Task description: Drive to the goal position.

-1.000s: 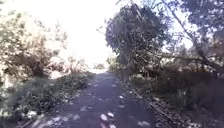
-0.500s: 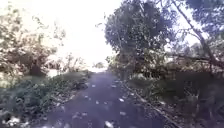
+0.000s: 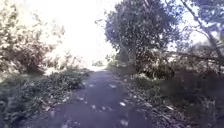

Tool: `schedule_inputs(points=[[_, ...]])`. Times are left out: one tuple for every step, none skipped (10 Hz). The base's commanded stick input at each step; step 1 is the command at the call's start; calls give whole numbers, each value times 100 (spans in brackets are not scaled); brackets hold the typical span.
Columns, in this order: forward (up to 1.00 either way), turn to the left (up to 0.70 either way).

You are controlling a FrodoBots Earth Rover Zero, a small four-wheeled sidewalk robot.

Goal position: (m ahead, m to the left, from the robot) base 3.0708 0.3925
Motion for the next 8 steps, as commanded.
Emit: schedule_inputs(points=[[50, 0], [50, 0], [50, 0], [50, 0], [50, 0], [50, 0], [50, 0], [50, 0]])
